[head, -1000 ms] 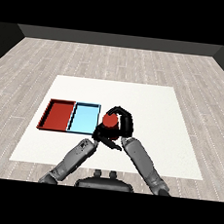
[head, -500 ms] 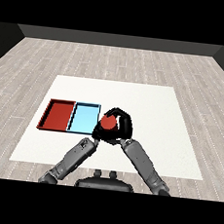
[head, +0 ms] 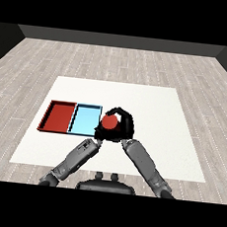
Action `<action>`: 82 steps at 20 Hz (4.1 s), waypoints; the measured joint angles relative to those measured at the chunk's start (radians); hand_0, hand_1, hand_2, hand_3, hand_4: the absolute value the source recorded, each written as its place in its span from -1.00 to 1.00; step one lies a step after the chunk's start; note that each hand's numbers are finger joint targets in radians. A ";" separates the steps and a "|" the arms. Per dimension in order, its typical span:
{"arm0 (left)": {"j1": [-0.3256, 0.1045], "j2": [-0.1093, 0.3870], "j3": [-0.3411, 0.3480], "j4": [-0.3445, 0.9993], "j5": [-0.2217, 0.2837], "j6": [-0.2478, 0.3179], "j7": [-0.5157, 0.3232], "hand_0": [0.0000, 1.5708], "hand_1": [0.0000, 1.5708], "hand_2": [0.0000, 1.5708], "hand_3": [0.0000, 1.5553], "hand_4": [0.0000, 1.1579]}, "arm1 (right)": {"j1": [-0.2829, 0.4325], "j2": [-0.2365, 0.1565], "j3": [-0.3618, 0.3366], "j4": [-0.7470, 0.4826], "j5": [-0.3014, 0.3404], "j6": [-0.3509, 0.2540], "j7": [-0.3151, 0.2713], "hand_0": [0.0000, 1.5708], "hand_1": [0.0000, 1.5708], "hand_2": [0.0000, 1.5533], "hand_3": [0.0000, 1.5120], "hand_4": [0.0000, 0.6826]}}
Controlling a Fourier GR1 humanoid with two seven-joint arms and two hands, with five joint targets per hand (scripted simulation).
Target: Pick the red can and put it in the red box
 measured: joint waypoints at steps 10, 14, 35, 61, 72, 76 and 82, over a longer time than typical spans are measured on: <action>0.022 -0.003 0.029 -0.014 -0.028 0.011 -0.008 1.00 1.00 1.00 0.93 0.95 | -0.017 0.006 0.009 0.010 0.022 -0.005 0.050 -1.00 -1.00 -1.00 -1.00 -1.00; 0.022 -0.005 0.030 -0.010 -0.029 0.019 -0.010 1.00 1.00 1.00 0.93 0.95 | -0.003 0.001 0.015 0.013 0.077 0.030 0.100 -1.00 -1.00 -1.00 -1.00 -1.00; 0.040 0.001 0.082 -0.034 -0.090 -0.017 -0.003 1.00 1.00 1.00 0.90 0.96 | 0.066 0.001 -0.116 -0.096 0.113 0.086 0.129 -1.00 -1.00 -1.00 -1.00 -1.00; -0.012 0.419 0.465 0.152 -0.187 -0.100 0.176 1.00 1.00 0.99 0.90 0.96 | 0.544 -0.183 -0.429 -0.316 -0.063 0.305 -0.068 -1.00 -1.00 -1.00 -1.00 -1.00; -0.144 0.517 0.575 0.695 -0.280 -0.135 0.075 0.93 0.93 0.84 0.78 0.77 | 0.499 -0.181 -0.434 -0.254 -0.048 0.332 -0.077 -1.00 -1.00 -1.00 -1.00 -1.00; -0.205 0.488 0.572 0.889 -0.324 -0.124 0.046 0.44 0.44 0.45 0.68 0.56 | 0.456 -0.181 -0.424 -0.186 -0.004 0.326 -0.095 -1.00 -1.00 -1.00 -1.00 -1.00; -0.262 0.435 0.590 1.081 -0.345 -0.115 0.018 0.73 0.73 0.69 0.42 0.40 | 0.413 -0.171 -0.430 -0.075 0.031 0.318 -0.137 -1.00 -1.00 -1.00 -1.00 -1.00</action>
